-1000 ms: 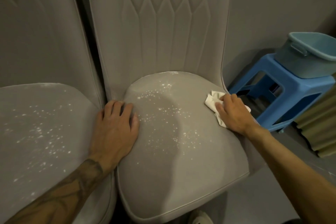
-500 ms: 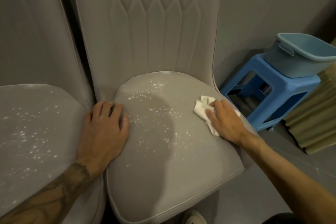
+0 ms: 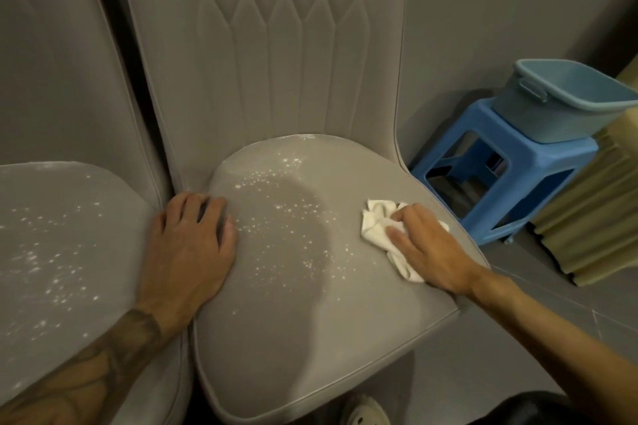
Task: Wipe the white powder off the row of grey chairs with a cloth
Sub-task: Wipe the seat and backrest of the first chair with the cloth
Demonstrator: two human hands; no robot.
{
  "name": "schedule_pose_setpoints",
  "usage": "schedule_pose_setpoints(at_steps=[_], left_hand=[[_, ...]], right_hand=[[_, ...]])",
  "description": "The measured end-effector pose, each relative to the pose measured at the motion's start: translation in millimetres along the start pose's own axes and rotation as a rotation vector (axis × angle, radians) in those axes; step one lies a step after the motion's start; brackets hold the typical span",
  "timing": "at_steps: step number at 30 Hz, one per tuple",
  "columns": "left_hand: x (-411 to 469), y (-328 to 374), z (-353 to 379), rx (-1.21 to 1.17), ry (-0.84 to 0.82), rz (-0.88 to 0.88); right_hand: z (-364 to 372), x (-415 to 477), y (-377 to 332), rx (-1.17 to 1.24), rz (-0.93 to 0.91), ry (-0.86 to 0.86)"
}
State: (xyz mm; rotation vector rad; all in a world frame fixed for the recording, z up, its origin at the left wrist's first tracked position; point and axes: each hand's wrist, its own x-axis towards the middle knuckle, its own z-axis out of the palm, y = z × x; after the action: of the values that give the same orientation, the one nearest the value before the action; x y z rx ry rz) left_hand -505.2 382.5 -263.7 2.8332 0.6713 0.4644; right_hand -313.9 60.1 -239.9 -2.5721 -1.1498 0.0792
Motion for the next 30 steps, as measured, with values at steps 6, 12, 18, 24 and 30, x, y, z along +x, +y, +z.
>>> schedule_pose_setpoints(at_steps=[6,12,18,24,30], left_hand=[[0.2,2.3,-1.5,0.007,0.004,-0.012],[-1.5,0.5,-1.0,-0.010,-0.004,-0.012],[0.0,0.8,0.4,-0.006,-0.008,-0.017],[0.1,-1.3,1.0,-0.021,-0.019,-0.012],[0.0,0.2,0.9,-0.015,-0.002,-0.011]], right_hand=[[-1.8,32.8,31.8,-0.048,0.305,0.112],[-6.4,1.3,15.6,-0.049,0.013,-0.019],[-2.2,22.9,23.9,-0.073,0.247,0.068],[-4.7,-6.4,7.3,-0.038,-0.035,-0.016],[1.9,24.7,15.3,-0.056,0.268,0.091]])
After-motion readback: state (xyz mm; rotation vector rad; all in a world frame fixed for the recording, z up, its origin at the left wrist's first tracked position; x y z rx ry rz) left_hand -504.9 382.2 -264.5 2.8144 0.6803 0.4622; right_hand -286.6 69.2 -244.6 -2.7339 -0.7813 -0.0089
